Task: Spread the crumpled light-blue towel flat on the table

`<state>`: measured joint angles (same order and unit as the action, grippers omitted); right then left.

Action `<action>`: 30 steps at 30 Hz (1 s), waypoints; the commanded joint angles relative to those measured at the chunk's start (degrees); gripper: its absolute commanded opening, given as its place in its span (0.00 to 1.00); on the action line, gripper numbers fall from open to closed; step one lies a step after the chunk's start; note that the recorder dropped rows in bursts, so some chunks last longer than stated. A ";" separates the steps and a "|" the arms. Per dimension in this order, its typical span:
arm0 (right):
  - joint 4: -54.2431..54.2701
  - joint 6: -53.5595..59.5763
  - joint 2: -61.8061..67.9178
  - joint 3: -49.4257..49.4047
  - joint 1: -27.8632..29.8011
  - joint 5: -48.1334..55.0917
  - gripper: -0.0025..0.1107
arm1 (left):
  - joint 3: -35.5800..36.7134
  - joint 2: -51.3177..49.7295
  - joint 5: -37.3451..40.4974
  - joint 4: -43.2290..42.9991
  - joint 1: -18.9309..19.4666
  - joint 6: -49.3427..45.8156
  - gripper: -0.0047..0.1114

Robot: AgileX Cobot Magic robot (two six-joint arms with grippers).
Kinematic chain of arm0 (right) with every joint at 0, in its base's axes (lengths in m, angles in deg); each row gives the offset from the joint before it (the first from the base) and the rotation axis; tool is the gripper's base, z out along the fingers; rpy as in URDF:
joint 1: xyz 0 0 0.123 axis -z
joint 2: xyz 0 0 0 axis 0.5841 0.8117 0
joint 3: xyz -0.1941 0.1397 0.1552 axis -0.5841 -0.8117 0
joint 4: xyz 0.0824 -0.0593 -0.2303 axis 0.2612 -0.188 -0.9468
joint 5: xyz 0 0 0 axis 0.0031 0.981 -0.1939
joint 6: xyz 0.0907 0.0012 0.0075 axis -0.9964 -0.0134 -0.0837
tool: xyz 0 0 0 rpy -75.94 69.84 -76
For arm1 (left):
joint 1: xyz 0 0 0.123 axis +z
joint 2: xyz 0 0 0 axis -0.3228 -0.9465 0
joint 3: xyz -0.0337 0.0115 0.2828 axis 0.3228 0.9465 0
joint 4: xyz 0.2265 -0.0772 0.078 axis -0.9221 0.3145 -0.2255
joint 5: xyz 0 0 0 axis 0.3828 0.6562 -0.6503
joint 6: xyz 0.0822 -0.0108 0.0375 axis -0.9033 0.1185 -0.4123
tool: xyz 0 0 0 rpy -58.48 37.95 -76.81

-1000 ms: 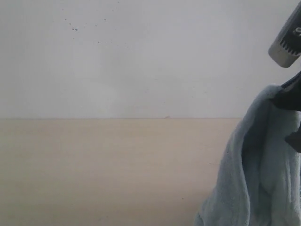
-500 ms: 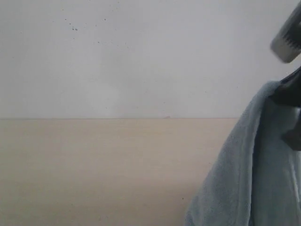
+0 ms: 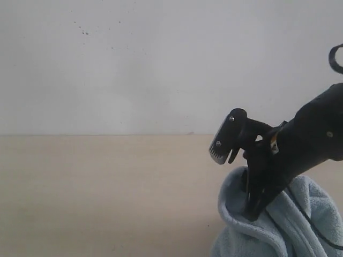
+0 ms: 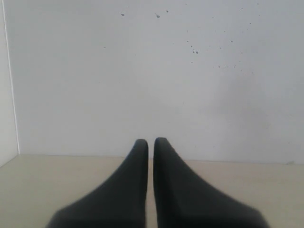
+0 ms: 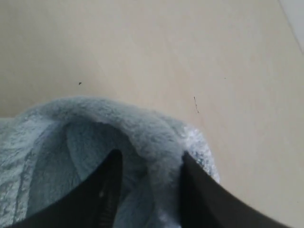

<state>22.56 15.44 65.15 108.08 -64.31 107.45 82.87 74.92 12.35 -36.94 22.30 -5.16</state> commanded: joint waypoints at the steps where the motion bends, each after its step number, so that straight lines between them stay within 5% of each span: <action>1: -8.88 -10.11 -0.30 0.24 0.06 -1.29 0.44 | 0.21 0.13 0.22 0.12 -0.11 -0.26 0.07; 6: -11.53 -19.43 -9.75 0.24 0.06 3.16 0.44 | 0.21 0.13 0.22 0.12 -0.11 -0.26 0.07; 18: 4.02 -11.93 -32.91 -8.85 0.06 34.88 0.44 | 0.21 0.13 0.22 0.12 -0.11 -0.26 0.07; 30: 7.07 -11.17 -33.68 -23.55 0.06 23.47 0.44 | 0.21 0.13 0.22 0.12 -0.11 -0.26 0.07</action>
<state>29.19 3.58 31.99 86.37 -64.31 134.42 82.87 74.92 12.35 -36.94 22.30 -5.16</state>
